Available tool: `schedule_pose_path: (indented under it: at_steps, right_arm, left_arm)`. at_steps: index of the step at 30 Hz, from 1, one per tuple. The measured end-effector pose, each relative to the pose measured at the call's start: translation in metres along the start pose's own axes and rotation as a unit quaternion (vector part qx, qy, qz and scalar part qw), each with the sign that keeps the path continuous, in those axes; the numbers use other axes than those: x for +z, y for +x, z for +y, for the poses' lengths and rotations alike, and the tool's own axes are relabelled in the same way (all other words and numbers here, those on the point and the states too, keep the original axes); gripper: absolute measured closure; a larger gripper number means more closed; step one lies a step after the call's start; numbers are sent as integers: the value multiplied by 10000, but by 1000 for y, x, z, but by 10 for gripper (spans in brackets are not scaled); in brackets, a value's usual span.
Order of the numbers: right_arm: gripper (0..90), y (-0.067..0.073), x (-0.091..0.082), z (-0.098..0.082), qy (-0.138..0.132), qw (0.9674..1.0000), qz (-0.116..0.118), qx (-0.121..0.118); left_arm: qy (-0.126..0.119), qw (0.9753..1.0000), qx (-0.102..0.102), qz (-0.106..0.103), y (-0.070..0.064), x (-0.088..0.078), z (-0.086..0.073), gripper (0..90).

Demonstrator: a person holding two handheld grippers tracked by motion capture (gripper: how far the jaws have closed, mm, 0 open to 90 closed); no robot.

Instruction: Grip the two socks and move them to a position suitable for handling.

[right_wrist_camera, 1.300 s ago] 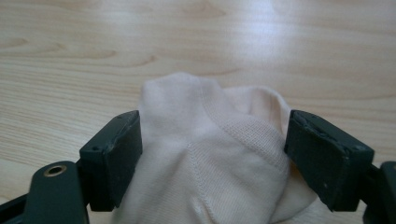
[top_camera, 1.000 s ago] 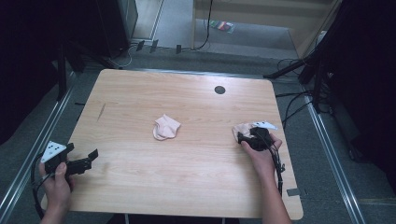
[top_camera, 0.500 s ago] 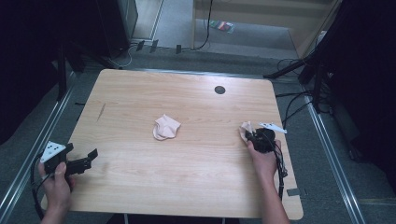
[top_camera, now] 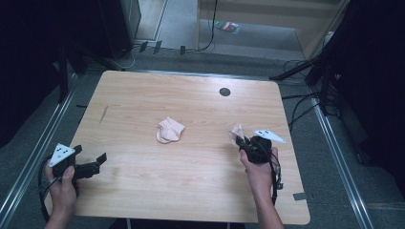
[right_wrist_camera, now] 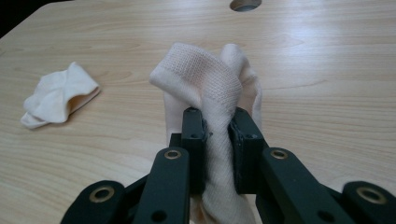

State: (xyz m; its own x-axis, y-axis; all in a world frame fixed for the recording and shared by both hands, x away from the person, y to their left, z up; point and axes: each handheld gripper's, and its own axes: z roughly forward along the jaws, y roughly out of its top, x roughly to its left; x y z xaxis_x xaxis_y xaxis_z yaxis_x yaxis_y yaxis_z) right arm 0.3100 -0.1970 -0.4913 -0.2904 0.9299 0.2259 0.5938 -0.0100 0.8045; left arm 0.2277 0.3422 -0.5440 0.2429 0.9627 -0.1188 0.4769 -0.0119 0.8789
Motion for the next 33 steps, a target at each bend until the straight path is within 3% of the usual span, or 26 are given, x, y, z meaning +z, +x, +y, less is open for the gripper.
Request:
schedule_pose_path:
  at_steps: [4, 14, 16, 20, 33]
  right_arm:
    - [787, 16, -4, -4, 9, 10000, 53, -46]
    - [784, 46, -13, -12, -40, 9993, 335, -185]
    - [784, 53, -13, -15, -27, 9990, 346, -294]
    - [785, 65, -12, -21, 60, 9987, 393, -305]
    - [774, 106, 7, -45, 344, 9960, 581, -584]
  left_arm:
    - [-46, 9997, -85, -232, -13, 2, 4, 0]
    - [8, 9975, 179, -681, -57, 9, 12, 0]
    - [-2, 9968, 131, -790, -61, 11, 13, 0]
    - [-26, 9949, 138, -997, -77, 15, 18, 0]
    - [117, 9869, 540, -1517, -130, 29, 17, 0]
